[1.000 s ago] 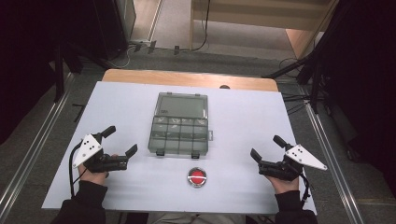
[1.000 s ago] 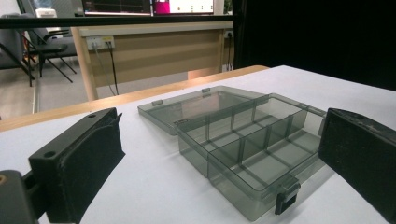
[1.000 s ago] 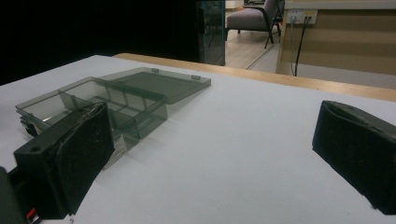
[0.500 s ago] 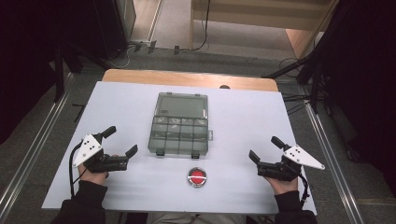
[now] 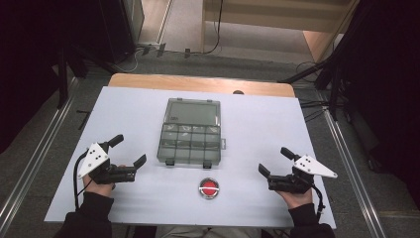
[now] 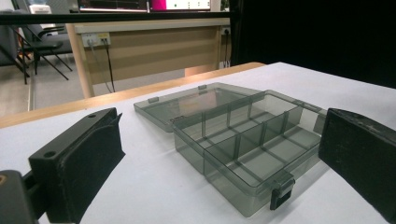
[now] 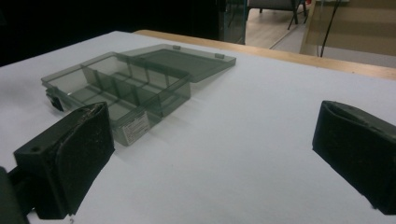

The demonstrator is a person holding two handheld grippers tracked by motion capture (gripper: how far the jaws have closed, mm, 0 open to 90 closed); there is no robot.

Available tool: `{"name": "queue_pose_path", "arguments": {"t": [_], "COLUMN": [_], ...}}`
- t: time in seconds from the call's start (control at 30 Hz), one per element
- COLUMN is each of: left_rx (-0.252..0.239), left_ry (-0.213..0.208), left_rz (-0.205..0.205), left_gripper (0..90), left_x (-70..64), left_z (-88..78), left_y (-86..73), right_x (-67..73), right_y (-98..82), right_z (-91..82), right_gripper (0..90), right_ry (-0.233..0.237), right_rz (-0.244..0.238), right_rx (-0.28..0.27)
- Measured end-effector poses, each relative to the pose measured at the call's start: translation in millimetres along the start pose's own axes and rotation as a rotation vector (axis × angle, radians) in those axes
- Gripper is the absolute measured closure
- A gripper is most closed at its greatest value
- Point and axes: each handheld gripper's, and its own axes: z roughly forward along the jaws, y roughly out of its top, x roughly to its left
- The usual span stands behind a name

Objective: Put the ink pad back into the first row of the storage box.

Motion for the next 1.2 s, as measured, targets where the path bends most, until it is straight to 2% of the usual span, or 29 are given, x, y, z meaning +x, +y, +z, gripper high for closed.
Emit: {"name": "queue_pose_path", "arguments": {"t": [0.13,0.47,0.73,0.87,1.2], "left_rx": [0.0,0.003,0.007,0.007,0.012], "left_ry": [-0.003,-0.004,-0.006,-0.005,0.001], "left_rz": [0.002,0.002,0.003,0.006,0.01], "left_gripper": [0.0,0.0,0.0,0.0,0.0], "left_x": [-0.6,-1.6,-2.5,-3.5,-3.7], "left_z": [-0.5,-1.3,-2.0,-2.1,-2.5], "left_y": [0.3,0.6,0.9,0.9,0.6], "right_x": [5.3,13.0,29.6,38.5,51.9], "right_y": [-0.2,-1.3,-1.6,0.0,5.0], "right_z": [4.0,9.6,19.3,22.6,35.7], "right_gripper": [0.0,0.0,0.0,0.0,0.0], "right_ry": [0.028,0.058,0.105,0.131,0.164], "right_rz": [-0.013,-0.026,-0.065,-0.103,-0.129], "right_rx": [0.019,0.059,0.114,0.14,0.206]}}
